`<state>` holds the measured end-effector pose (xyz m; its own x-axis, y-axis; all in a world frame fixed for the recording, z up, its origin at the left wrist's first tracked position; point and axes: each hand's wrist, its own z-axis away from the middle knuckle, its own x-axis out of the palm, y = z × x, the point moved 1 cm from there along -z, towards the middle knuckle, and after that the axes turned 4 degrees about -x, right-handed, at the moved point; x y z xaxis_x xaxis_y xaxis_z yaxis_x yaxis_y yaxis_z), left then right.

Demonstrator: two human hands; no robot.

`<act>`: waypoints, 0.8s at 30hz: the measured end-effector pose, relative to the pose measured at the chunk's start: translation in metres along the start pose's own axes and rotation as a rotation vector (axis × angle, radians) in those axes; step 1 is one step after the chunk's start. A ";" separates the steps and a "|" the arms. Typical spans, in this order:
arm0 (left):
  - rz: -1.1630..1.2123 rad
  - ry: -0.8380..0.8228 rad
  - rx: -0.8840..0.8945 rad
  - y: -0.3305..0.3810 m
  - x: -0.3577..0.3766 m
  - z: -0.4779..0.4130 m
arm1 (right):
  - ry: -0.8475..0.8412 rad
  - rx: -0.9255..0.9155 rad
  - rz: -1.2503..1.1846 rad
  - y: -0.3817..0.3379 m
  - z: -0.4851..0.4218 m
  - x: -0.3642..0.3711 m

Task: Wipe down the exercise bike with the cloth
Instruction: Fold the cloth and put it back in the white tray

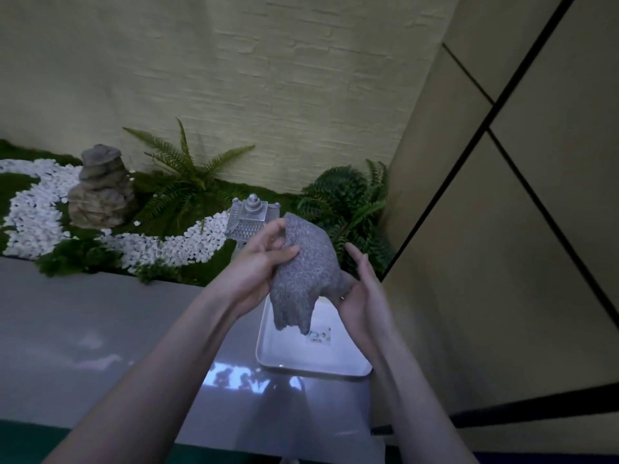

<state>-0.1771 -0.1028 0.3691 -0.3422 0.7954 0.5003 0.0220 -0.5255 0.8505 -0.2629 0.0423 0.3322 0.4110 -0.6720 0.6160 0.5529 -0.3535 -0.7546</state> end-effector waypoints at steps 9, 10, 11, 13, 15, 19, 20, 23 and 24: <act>-0.190 0.072 -0.119 0.010 -0.013 -0.018 | 0.003 -0.281 0.049 -0.020 -0.014 -0.006; -0.257 0.121 -0.115 0.011 -0.015 -0.020 | 0.043 -0.319 0.118 -0.023 -0.016 -0.005; -0.309 0.182 -0.105 0.012 -0.017 -0.022 | 0.089 -0.353 0.187 -0.025 -0.019 -0.003; -0.360 0.291 -0.089 0.012 -0.019 -0.025 | 0.178 -0.397 0.297 -0.029 -0.024 0.002; -0.376 0.336 -0.068 0.012 -0.023 -0.026 | 0.212 -0.406 0.386 -0.032 -0.026 0.004; -0.503 0.354 -0.006 0.013 -0.028 -0.027 | 0.145 -0.353 0.614 -0.038 -0.028 0.009; -0.565 0.363 0.006 0.014 -0.028 -0.028 | 0.134 -0.359 0.681 -0.040 -0.029 0.011; -0.742 0.409 0.021 0.018 -0.029 -0.031 | 0.177 -0.451 1.025 -0.044 -0.034 0.018; -0.817 0.426 0.034 0.019 -0.029 -0.031 | 0.201 -0.498 1.160 -0.045 -0.034 0.020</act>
<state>-0.1963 -0.1452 0.3659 -0.5801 0.7335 -0.3541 -0.3530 0.1654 0.9209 -0.3045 0.0227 0.3705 0.3278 -0.8199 -0.4693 -0.4023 0.3283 -0.8546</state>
